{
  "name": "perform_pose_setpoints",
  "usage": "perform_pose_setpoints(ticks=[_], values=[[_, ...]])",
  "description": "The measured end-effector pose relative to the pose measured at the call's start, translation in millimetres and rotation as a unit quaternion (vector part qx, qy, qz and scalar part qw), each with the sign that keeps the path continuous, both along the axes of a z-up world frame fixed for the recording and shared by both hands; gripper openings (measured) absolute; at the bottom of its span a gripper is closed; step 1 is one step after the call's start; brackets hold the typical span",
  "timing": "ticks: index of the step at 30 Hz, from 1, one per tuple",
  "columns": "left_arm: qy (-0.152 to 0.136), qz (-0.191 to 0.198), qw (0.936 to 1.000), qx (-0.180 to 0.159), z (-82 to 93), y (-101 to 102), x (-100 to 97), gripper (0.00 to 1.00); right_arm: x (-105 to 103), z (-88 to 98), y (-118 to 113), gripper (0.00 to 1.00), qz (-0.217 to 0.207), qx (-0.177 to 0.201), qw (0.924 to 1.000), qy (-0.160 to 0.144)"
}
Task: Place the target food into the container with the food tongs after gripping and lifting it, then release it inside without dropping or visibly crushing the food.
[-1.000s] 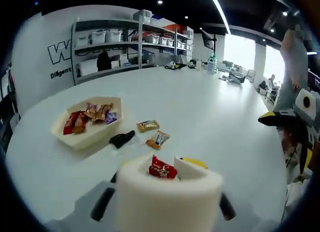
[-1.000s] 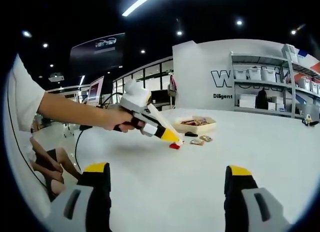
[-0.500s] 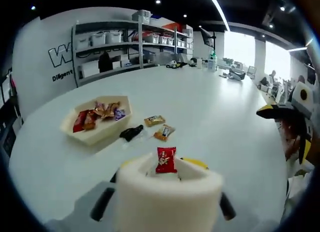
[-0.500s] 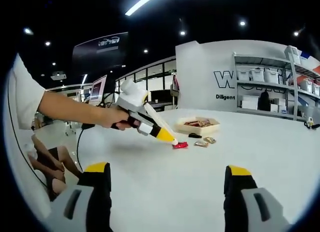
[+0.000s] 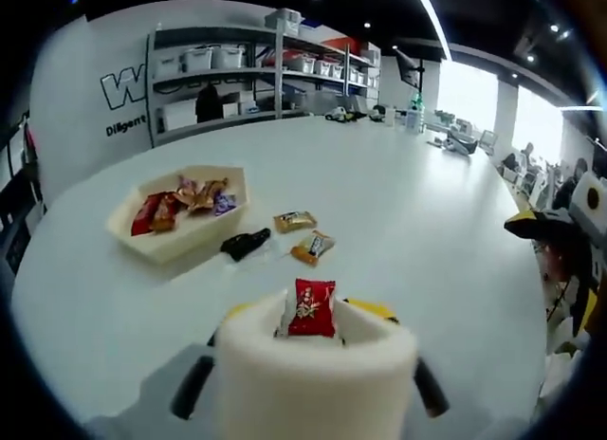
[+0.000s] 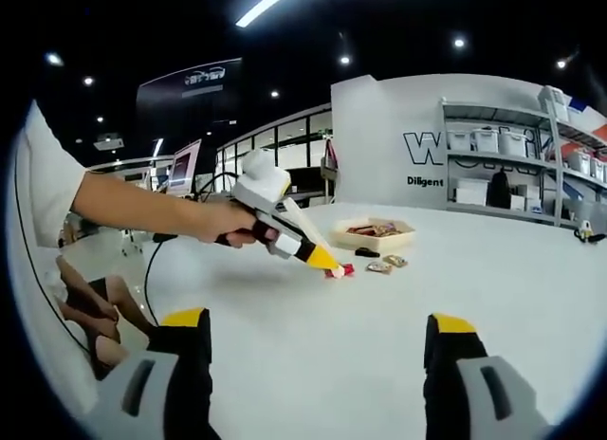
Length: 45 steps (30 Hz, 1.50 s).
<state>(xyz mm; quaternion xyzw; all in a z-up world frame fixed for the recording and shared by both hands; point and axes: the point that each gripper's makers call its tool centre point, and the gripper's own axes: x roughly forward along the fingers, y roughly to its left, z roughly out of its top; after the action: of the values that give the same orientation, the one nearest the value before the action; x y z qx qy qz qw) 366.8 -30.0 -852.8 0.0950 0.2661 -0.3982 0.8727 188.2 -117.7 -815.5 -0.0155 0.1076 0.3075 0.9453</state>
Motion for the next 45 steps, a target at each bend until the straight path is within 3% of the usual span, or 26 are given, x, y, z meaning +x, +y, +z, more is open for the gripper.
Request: perform_pose_setpoints(ticks=[11, 18, 31, 45], values=[[0.037, 0.019, 0.999, -0.017, -4.6, 3.7, 0.8, 0.2, -1.5, -2.2, -0.7, 0.91, 0.001, -0.002, 1.0, 0.002], [0.032, 0.02, 0.9991, -0.017, -2.5, 3.9, 3.4, 0.18, -1.9, -1.1, -3.5, 0.91, -0.001, -0.001, 1.0, 0.001], [0.031, 0.014, 0.9981, -0.05, 27.7, 0.9, 18.0, 0.18, -0.5, -1.4, -9.0, 0.9, -0.009, -0.002, 1.0, 0.001], [0.001, 0.041, 0.9968, -0.07, 60.8, 4.6, 63.8, 0.19, 5.5, -1.0, -25.3, 0.9, -0.026, -0.006, 0.9996, 0.002]])
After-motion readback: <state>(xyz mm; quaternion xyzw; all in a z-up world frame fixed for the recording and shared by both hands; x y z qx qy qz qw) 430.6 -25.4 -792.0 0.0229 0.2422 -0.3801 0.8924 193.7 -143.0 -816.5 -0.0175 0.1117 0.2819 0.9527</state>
